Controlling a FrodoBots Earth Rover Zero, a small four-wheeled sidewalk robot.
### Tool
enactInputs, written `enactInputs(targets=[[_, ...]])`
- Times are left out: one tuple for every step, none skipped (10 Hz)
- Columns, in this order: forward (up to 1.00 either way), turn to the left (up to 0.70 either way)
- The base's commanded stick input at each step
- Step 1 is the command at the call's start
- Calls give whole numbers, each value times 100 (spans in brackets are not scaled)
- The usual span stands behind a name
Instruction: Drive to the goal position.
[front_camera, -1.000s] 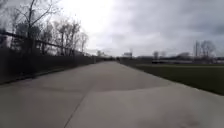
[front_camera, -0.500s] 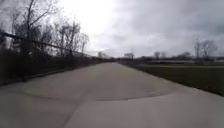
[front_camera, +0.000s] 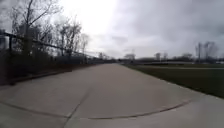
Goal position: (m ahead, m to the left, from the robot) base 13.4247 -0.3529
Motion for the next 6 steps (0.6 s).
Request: enactInputs(targets=[[100, 25], [100, 11], [100, 0], [100, 0], [100, 0], [100, 0]])
